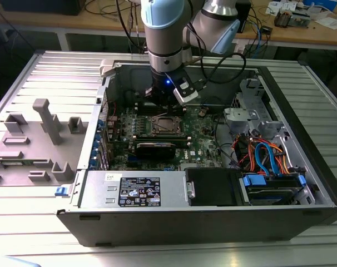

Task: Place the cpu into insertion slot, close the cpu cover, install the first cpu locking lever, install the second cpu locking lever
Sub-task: 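Install the first cpu locking lever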

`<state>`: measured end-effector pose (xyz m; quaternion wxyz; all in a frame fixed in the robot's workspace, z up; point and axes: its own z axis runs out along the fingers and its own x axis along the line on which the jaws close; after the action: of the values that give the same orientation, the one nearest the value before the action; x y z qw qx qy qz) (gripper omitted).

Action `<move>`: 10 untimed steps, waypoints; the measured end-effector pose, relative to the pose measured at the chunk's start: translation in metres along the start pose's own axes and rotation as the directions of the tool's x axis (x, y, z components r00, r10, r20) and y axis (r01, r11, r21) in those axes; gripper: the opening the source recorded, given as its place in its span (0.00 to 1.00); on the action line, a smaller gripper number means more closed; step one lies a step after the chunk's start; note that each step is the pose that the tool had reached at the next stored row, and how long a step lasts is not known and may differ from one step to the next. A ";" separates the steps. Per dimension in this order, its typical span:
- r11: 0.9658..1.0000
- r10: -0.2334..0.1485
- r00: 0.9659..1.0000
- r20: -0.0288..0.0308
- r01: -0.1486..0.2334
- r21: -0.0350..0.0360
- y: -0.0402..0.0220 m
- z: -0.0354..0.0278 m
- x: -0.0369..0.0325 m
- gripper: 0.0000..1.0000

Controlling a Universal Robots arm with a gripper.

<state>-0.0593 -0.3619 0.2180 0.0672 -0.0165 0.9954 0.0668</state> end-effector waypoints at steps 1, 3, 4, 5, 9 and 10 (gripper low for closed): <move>1.000 0.000 1.000 0.000 0.000 0.002 0.0007 0.0002 -0.0003 0.11; 1.000 -0.001 1.000 0.000 0.001 0.007 0.0029 0.0006 -0.0010 0.11; 1.000 -0.001 1.000 0.000 0.001 0.010 0.0043 0.0008 -0.0014 0.11; 1.000 -0.002 1.000 0.000 0.002 0.013 0.0067 0.0013 -0.0018 0.11; 1.000 -0.004 1.000 -0.001 0.004 0.029 0.0094 0.0047 -0.0018 0.11; 1.000 -0.004 1.000 -0.001 0.004 0.030 0.0092 0.0058 -0.0016 0.11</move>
<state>-0.0573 -0.3519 0.2137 0.0669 -0.0175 0.9963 0.0516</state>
